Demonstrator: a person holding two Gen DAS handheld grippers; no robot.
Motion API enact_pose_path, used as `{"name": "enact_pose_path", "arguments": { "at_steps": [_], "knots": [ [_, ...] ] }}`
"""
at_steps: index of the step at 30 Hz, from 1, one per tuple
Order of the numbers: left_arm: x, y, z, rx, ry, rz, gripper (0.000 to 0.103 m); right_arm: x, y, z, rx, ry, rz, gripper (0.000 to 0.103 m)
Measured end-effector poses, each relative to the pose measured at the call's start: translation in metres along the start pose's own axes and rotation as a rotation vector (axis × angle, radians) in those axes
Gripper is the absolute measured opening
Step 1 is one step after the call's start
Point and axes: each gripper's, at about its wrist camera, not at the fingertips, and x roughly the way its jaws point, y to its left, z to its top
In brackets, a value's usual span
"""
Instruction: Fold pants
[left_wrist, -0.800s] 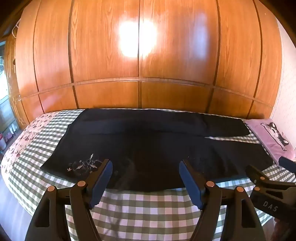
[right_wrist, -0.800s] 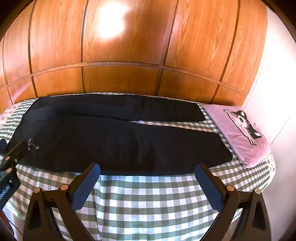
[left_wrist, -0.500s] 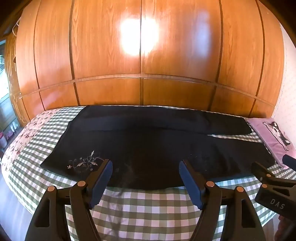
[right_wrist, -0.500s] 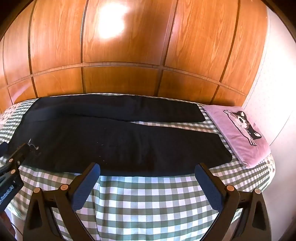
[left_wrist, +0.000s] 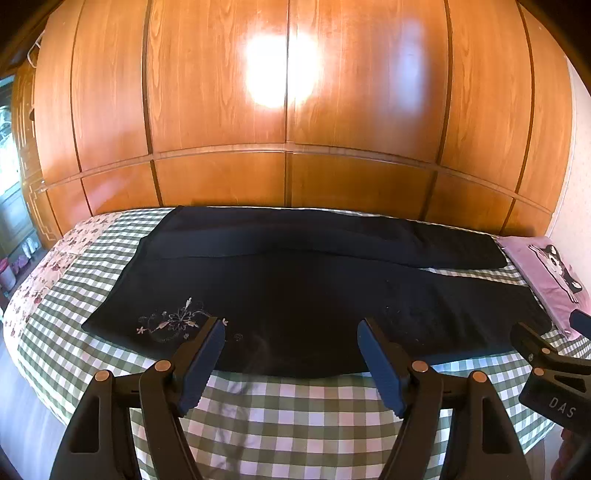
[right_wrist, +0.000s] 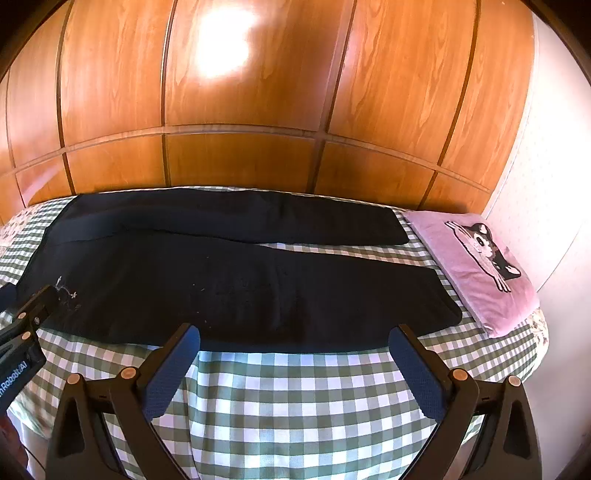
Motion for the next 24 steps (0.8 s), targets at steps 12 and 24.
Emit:
{"name": "enact_pose_path", "arguments": {
  "at_steps": [12,24],
  "knots": [
    [-0.0002,-0.0002,0.001,-0.001,0.006,-0.001,0.076,0.0004,0.0011,-0.0001,-0.002,0.003,-0.001,0.102],
    [0.0016,-0.0024,0.0018,0.004,0.011,0.005,0.076,0.0012,0.0018,-0.0001,-0.007,0.009,-0.001,0.103]
  ]
}}
